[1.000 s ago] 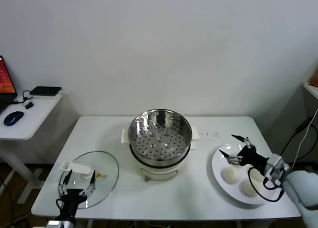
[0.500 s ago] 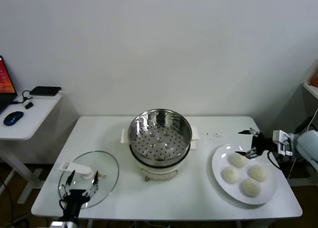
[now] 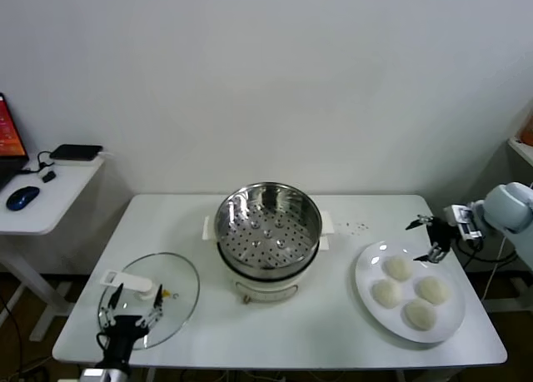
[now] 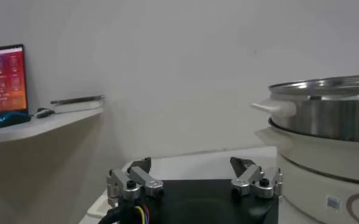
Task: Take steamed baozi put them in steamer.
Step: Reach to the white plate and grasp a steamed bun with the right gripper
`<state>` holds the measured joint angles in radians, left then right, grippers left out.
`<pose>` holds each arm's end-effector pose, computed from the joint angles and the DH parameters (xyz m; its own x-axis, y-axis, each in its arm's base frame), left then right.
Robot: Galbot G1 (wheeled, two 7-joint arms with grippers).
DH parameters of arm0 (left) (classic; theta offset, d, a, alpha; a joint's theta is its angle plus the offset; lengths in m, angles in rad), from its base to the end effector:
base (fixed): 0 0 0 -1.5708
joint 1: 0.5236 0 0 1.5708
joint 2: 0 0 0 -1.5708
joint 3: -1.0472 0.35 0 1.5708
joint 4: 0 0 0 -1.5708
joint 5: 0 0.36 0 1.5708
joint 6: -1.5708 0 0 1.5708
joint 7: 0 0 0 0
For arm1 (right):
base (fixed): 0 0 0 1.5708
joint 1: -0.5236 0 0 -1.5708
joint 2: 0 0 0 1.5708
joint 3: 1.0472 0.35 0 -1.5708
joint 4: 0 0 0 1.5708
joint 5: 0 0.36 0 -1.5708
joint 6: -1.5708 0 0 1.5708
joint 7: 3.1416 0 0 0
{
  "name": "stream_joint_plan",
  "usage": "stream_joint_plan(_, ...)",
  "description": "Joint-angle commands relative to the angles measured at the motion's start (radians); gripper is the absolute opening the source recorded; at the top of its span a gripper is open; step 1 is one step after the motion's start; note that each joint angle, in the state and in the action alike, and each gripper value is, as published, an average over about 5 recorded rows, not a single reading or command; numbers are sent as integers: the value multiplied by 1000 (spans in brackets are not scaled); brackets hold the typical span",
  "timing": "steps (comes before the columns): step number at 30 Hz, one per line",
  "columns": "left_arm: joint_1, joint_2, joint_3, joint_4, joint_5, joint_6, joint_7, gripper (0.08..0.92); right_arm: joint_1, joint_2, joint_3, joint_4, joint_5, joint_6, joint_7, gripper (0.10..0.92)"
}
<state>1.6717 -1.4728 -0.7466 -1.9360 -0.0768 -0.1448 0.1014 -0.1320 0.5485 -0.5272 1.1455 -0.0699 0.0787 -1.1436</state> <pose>0.1414 0.0957 -0.3646 -0.9935 -0.0551 0.0993 -0.0426 0.9914 0.1237 0.4979 -0.2770 -0.1774 -0.2299 -0.2307 0.9455 -0.9681 -0.0455 -0.2465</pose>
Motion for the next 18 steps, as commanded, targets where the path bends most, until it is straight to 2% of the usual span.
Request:
stream_joint_plan(1, 0, 0, 1, 2, 0, 8, 0, 823, 152, 79, -218, -133, -67, 49, -49, 823)
stream_joint_plan(18, -3, -4, -7, 3, -1, 14, -1, 823, 94, 190, -204, -205, -93, 38, -30, 823)
